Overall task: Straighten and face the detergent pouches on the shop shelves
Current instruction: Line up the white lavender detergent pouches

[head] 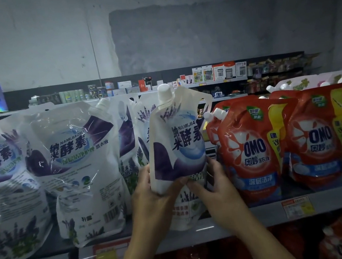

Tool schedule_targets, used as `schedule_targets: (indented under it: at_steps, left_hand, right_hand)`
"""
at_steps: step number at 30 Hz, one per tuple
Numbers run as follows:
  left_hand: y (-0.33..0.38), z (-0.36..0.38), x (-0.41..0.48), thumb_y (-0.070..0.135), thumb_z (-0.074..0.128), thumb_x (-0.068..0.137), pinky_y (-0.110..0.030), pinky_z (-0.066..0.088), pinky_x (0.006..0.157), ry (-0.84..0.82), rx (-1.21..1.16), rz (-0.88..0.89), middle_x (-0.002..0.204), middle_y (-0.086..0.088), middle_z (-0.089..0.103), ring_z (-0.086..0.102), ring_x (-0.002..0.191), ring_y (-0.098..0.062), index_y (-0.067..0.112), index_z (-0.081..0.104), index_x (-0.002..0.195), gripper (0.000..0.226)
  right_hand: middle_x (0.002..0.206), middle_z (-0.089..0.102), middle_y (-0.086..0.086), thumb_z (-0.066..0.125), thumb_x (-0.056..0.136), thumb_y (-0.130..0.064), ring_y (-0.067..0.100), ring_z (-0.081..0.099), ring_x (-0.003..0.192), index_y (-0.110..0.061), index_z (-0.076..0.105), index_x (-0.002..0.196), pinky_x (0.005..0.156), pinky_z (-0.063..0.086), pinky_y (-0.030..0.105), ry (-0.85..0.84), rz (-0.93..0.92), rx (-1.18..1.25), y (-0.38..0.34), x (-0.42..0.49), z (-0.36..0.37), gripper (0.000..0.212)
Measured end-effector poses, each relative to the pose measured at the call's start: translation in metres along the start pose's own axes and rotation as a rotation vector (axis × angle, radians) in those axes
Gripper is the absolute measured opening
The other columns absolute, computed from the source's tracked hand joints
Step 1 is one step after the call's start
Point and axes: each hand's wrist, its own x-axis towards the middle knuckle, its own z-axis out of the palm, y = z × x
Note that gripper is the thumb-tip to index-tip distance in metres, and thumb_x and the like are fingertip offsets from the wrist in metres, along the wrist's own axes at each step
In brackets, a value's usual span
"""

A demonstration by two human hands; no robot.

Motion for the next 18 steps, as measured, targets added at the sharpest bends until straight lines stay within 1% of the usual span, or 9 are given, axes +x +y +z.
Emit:
schedule_targets:
  at_steps: [2, 3, 7, 9, 10, 12, 15, 16, 18]
  left_hand:
    - [-0.002, -0.004, 0.001, 0.035, 0.085, 0.083, -0.030, 0.063, 0.078, -0.020, -0.001, -0.016, 0.112, 0.010, 0.078, 0.076, 0.102, -0.009, 0.027, 0.066, 0.124, 0.046]
    - [-0.005, -0.007, 0.002, 0.035, 0.084, 0.084, -0.032, 0.063, 0.080, -0.030, 0.004, -0.029, 0.113, 0.009, 0.078, 0.076, 0.103, -0.011, 0.028, 0.067, 0.125, 0.044]
    - [-0.010, -0.018, 0.009, 0.029, 0.078, 0.094, -0.039, 0.065, 0.074, -0.063, 0.044, -0.097, 0.102, 0.005, 0.081, 0.079, 0.094, -0.016, 0.026, 0.071, 0.113, 0.020]
    - [-0.010, -0.022, 0.013, 0.031, 0.073, 0.097, -0.038, 0.065, 0.071, -0.080, 0.057, -0.104, 0.096, 0.003, 0.081, 0.079, 0.088, -0.015, 0.021, 0.071, 0.108, 0.015]
    - [-0.009, -0.024, 0.014, 0.034, 0.070, 0.097, -0.034, 0.063, 0.067, -0.087, 0.050, -0.112, 0.094, 0.002, 0.081, 0.079, 0.084, -0.014, 0.018, 0.070, 0.107, 0.018]
    - [-0.008, -0.026, 0.015, 0.043, 0.066, 0.095, -0.023, 0.056, 0.058, -0.076, 0.050, -0.149, 0.086, 0.000, 0.080, 0.076, 0.074, -0.012, 0.013, 0.070, 0.099, 0.031]
    - [-0.012, -0.025, 0.018, 0.050, 0.060, 0.097, -0.015, 0.043, 0.051, -0.057, 0.144, -0.160, 0.059, 0.005, 0.068, 0.063, 0.053, -0.004, 0.015, 0.062, 0.070, 0.044]
    - [-0.014, -0.024, 0.020, 0.051, 0.058, 0.098, -0.014, 0.040, 0.050, -0.048, 0.167, -0.159, 0.054, 0.008, 0.065, 0.059, 0.049, -0.001, 0.017, 0.059, 0.065, 0.047]
    - [-0.017, -0.024, 0.025, 0.054, 0.055, 0.099, -0.015, 0.041, 0.051, -0.032, 0.209, -0.161, 0.057, 0.008, 0.068, 0.059, 0.048, -0.001, 0.015, 0.061, 0.068, 0.050]
  right_hand:
    - [0.120, 0.072, -0.028, 0.089, 0.075, -0.038, -0.001, 0.070, 0.114, -0.045, 0.045, 0.140, 0.093, 0.062, 0.033, -0.053, 0.040, 0.034, -0.001, 0.006, -0.007, 0.079]
    - [0.121, 0.072, -0.026, 0.092, 0.076, -0.036, -0.001, 0.070, 0.114, -0.044, 0.044, 0.143, 0.093, 0.062, 0.034, -0.073, 0.048, 0.023, 0.000, 0.009, -0.009, 0.083]
    - [0.140, 0.066, -0.006, 0.083, 0.088, -0.014, 0.006, 0.069, 0.119, -0.033, 0.043, 0.155, 0.085, 0.062, 0.026, -0.100, 0.111, 0.085, 0.002, 0.017, -0.015, 0.079]
    - [0.142, 0.064, -0.002, 0.084, 0.087, -0.012, 0.012, 0.065, 0.127, -0.030, 0.047, 0.153, 0.091, 0.063, 0.030, -0.082, 0.097, 0.081, 0.006, 0.019, -0.014, 0.078]
    - [0.140, 0.065, -0.002, 0.086, 0.085, -0.012, 0.013, 0.064, 0.128, -0.030, 0.050, 0.149, 0.094, 0.063, 0.033, -0.058, 0.069, 0.069, 0.007, 0.019, -0.012, 0.075]
    - [0.134, 0.068, -0.007, 0.088, 0.083, -0.012, 0.009, 0.065, 0.125, -0.028, 0.056, 0.142, 0.096, 0.062, 0.035, -0.002, -0.010, 0.024, 0.007, 0.017, -0.007, 0.069]
    - [0.133, 0.071, -0.009, 0.089, 0.083, -0.012, 0.005, 0.066, 0.123, -0.024, 0.057, 0.141, 0.101, 0.060, 0.039, 0.036, -0.113, 0.009, 0.004, 0.016, 0.002, 0.067]
    - [0.133, 0.071, -0.008, 0.089, 0.083, -0.012, 0.006, 0.067, 0.124, -0.024, 0.057, 0.141, 0.102, 0.060, 0.040, 0.042, -0.136, 0.016, 0.002, 0.017, 0.004, 0.067]
    - [0.133, 0.071, -0.007, 0.090, 0.082, -0.014, 0.011, 0.067, 0.126, -0.026, 0.058, 0.141, 0.104, 0.059, 0.044, 0.068, -0.167, -0.005, 0.000, 0.018, 0.007, 0.068]
